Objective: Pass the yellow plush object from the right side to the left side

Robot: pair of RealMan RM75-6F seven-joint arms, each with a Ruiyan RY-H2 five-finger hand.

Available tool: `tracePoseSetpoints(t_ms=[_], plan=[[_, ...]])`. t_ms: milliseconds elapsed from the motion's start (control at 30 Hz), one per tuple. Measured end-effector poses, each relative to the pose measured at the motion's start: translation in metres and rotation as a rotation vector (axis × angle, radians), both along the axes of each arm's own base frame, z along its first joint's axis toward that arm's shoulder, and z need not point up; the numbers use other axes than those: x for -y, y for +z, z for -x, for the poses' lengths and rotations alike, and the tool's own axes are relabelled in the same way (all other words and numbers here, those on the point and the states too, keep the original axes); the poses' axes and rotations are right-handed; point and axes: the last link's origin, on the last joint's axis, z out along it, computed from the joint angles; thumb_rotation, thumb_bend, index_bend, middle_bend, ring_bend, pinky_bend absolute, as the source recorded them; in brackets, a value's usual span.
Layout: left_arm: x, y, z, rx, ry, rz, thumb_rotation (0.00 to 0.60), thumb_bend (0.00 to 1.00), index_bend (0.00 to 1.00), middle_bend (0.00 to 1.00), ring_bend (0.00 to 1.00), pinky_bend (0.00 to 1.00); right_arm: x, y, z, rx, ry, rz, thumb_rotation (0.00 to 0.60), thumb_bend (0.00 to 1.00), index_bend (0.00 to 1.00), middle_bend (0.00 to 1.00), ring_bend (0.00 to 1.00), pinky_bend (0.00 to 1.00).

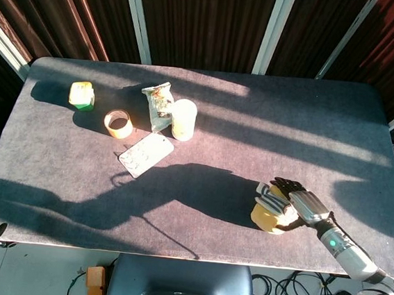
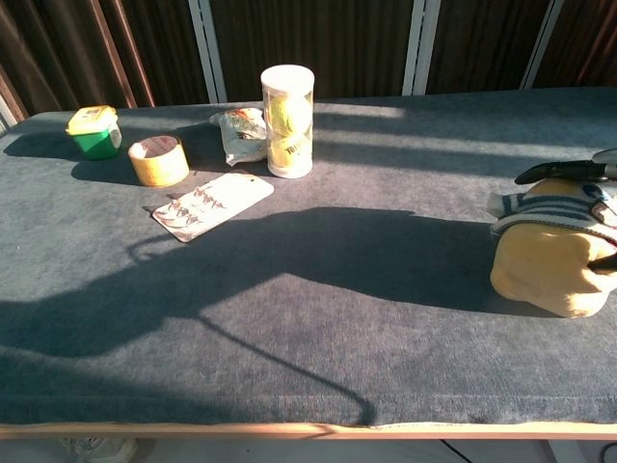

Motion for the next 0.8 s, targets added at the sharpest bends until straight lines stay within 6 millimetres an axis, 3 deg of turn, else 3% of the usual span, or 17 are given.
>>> tracePoseSetpoints(t_ms=[67,133,200,300,333,367,467,633,800], plan=[[0.0,0.0,0.0,0.0,-0.001,0.003,0.6,0.25,0.0,0.11,0.12,0.23,0.004,-0.01,0.0,-0.004,-0.007,-0.018,0.6,0.0,0.0,0.0,0.0,0.1],[0.0,0.0,0.0,0.001,-0.001,0.005,0.6,0.25,0.0,0.11,0.12,0.23,0.007,-0.016,0.0,-0.005,-0.009,-0.026,0.6,0.0,0.0,0.0,0.01,0.24],[0.0,-0.001,0.0,0.002,-0.002,0.009,0.6,0.25,0.0,0.11,0.11,0.23,0.009,-0.022,-0.001,-0.001,-0.007,-0.027,0.6,0.0,0.01,0.05,0.12,0.4],[0.0,-0.001,0.0,0.003,-0.003,0.013,0.6,0.25,0.0,0.11,0.12,0.23,0.011,-0.027,-0.003,0.015,0.002,-0.002,0.6,0.02,0.3,0.35,0.5,0.73],[0.0,-0.001,0.0,0.003,-0.003,0.014,0.6,0.25,0.0,0.11,0.12,0.23,0.011,-0.028,-0.004,0.026,0.004,0.012,0.6,0.07,0.48,0.47,0.63,0.85],[0.0,-0.001,0.0,0.004,-0.004,0.015,0.6,0.25,0.0,0.11,0.12,0.23,0.011,-0.029,-0.005,0.044,0.008,0.034,0.6,0.11,0.59,0.54,0.7,0.92],[0.0,-0.001,0.0,0.007,-0.005,0.019,0.6,0.25,0.0,0.11,0.12,0.23,0.011,-0.03,-0.01,0.087,0.024,0.097,0.6,0.18,0.74,0.62,0.78,1.0],[0.0,-0.001,-0.001,0.008,-0.005,0.019,0.6,0.25,0.0,0.11,0.12,0.23,0.009,-0.024,-0.023,0.168,0.053,0.181,0.6,0.18,0.78,0.64,0.8,1.0],[0.0,-0.002,-0.001,0.007,-0.007,0.019,0.6,0.25,0.0,0.11,0.12,0.23,0.006,-0.018,-0.059,0.3,0.083,0.197,0.6,0.18,0.78,0.64,0.8,1.0]])
